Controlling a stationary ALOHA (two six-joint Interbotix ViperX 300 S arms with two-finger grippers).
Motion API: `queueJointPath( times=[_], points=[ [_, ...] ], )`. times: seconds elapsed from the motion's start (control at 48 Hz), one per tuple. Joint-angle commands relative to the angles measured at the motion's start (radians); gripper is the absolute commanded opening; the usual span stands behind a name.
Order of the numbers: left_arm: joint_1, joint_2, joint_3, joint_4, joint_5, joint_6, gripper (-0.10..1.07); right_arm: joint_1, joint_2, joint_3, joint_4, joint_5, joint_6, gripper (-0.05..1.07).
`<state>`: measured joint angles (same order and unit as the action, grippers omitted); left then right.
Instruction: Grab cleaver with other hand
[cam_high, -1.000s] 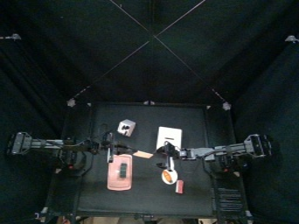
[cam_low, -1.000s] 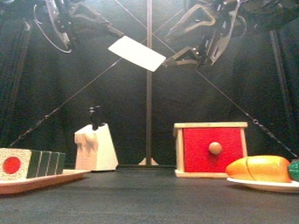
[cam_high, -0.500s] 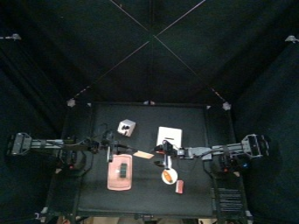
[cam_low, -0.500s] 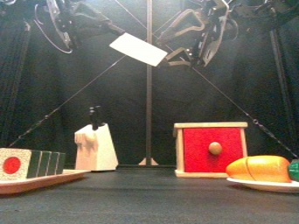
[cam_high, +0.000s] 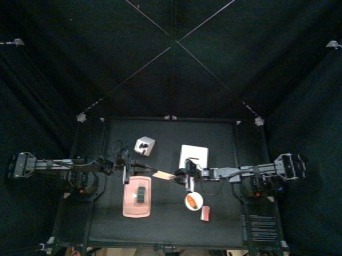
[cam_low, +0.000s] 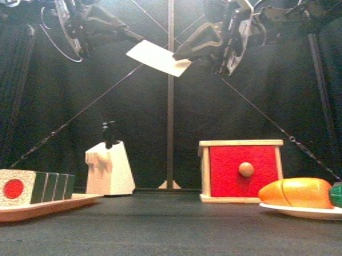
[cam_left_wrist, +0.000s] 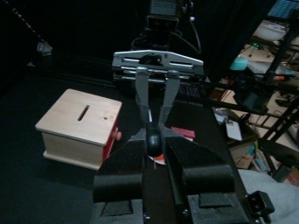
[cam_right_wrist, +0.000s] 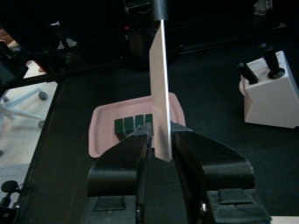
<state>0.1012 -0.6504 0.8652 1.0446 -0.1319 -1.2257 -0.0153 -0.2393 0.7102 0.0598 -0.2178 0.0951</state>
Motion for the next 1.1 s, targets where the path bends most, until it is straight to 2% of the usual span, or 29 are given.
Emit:
queueJointPath(
  times=[0.0, 0.25, 0.438, 0.562, 0.688, 0.917, 1.083],
  points=[
    [0.006, 0.002, -0.028, -0.003, -0.005, 0.002, 0.45, -0.006, -0.011, -0.028, 0.000, -0.015, 0.002, 0.59],
    [0.009, 0.002, -0.025, -0.006, -0.005, 0.003, 0.45, -0.006, -0.002, -0.031, -0.005, -0.012, 0.002, 0.46],
    [0.009, 0.002, 0.003, -0.003, -0.005, 0.005, 0.46, -0.006, -0.046, -0.014, -0.032, -0.015, 0.002, 0.31],
    [0.009, 0.000, 0.014, -0.003, -0.005, 0.005, 0.49, -0.003, -0.067, 0.008, -0.046, -0.031, 0.003, 0.25],
    [0.008, 0.002, 0.014, -0.006, -0.005, 0.005, 0.58, -0.003, -0.071, 0.020, -0.044, -0.051, 0.005, 0.25],
    [0.008, 0.002, 0.012, -0.006, -0.003, 0.005, 0.84, 0.002, -0.077, 0.032, -0.049, -0.052, 0.003, 0.25],
    [0.006, 0.002, 0.011, -0.006, -0.003, 0.005, 0.92, 0.003, -0.078, 0.037, -0.049, -0.052, 0.003, 0.25]
  ],
)
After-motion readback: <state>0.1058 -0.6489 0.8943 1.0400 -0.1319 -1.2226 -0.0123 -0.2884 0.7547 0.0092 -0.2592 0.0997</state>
